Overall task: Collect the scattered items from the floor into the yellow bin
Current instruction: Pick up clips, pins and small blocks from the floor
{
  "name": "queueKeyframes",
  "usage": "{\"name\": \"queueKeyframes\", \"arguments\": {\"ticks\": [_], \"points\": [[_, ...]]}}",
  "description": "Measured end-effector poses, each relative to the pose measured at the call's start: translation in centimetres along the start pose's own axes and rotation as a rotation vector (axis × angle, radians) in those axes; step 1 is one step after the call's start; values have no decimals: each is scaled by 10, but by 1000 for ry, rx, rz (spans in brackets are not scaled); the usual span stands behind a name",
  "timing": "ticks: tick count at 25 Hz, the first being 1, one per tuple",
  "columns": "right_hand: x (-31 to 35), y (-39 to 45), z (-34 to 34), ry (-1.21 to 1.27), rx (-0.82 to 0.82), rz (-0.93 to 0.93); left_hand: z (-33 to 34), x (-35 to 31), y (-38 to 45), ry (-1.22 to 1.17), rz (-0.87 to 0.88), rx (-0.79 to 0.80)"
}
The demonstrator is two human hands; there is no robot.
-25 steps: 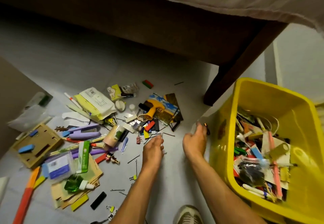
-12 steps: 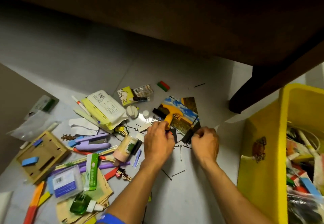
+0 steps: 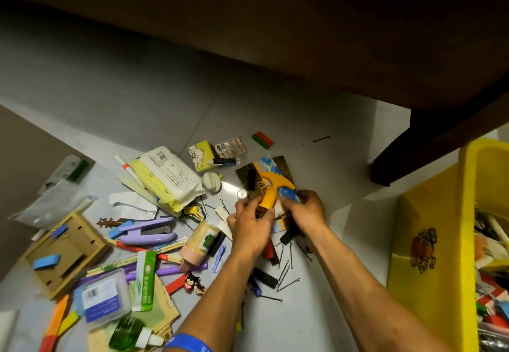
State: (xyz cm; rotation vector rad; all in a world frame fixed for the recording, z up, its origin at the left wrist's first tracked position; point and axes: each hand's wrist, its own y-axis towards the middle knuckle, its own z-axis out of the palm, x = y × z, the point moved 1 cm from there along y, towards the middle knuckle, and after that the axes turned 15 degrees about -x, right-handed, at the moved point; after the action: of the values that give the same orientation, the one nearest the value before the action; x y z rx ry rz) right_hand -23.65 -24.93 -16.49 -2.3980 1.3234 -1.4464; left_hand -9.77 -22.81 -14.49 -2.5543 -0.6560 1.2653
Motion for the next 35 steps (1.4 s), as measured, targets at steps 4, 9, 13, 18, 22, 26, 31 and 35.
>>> {"name": "queueKeyframes", "arguments": {"ticks": [4, 9, 13, 18, 22, 26, 31, 35], "points": [[-3, -4, -6, 14, 108, 53, -9, 3, -4, -209, -114, 3], [-8, -41, -18, 256, 301, 6, -31, 11, -14, -390, -189, -98], [-1, -79, -41, 396, 334, -15, -60, 0, -46, -466, -160, -143], [22, -130, -100, 549, 346, 52, -98, -45, -103, -426, -40, -122], [27, -163, -178, 663, 274, 72, -111, -100, -168, -354, 166, -103], [8, -180, -290, 864, 89, 68, -79, -164, -248, -312, 353, 90], [-22, -175, -404, 551, -299, 17, -18, -219, -329, -298, 379, 394], [-35, -175, -433, 241, -397, -118, -6, -211, -334, -364, 195, 395]]}}
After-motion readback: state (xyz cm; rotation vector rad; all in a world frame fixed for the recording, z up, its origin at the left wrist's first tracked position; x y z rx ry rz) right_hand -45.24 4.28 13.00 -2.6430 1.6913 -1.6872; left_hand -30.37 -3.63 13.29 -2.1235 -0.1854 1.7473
